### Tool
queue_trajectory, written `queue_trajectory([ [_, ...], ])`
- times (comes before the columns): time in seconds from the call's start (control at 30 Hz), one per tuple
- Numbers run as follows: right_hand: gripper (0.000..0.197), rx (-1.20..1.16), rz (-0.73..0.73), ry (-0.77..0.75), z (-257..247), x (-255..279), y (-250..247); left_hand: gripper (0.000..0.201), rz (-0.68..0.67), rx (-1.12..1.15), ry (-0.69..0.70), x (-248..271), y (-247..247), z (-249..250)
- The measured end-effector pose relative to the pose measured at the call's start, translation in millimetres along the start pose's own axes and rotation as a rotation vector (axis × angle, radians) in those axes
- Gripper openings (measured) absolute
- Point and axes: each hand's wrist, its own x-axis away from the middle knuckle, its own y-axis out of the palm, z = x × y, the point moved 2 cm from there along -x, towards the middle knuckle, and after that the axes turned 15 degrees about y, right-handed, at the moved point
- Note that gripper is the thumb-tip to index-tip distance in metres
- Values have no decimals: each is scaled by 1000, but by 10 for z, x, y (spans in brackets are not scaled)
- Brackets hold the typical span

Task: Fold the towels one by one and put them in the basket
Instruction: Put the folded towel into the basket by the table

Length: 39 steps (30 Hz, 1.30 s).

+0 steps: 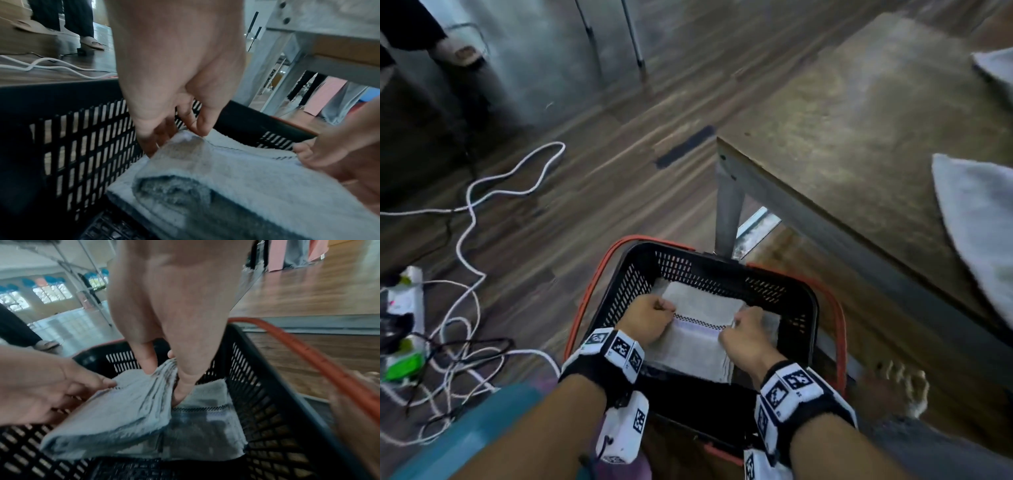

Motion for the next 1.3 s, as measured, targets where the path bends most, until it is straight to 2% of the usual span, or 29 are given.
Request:
queue_trajectory([
  [0.07, 40, -55, -9, -14, -27, -96, 105, 16, 17, -4, -38, -86, -29, -80],
  [0.27, 47, -28, -166, 23, -59, -373, 369, 27, 122, -63, -113, -313, -50, -293],
  [0.43, 50, 4, -177, 47, -48, -523, 495, 35, 31, -152, -153, -396, 60, -398],
  [0.6, 47, 55, -215, 69, 19, -594, 439, 33, 26, -209, -175, -467, 63, -425],
  [0.73, 50, 6, -282, 83, 46, -623, 424, 31, 51, -235, -133, -468, 40, -449],
  [0.97, 57, -96, -261, -7, 45, -683, 462, 42, 95, -238, -84, -389, 61, -340],
  [1.1, 40, -27, -176, -26, 64, -770, 434, 31, 41, -383, -138, -344, 127, -185],
  [1.17, 34, -14, -160, -26, 83, -798, 449, 29, 53, -475, -79, -337, 131, -125],
  [1.23, 38, -38, -210, -18, 89, -813, 495, 42, 19, -478, -5, -387, 141, -142],
  [1.3, 44, -50, -268, -2, 82, -812, 550, 58, -80, -446, -6, -460, 151, -209],
])
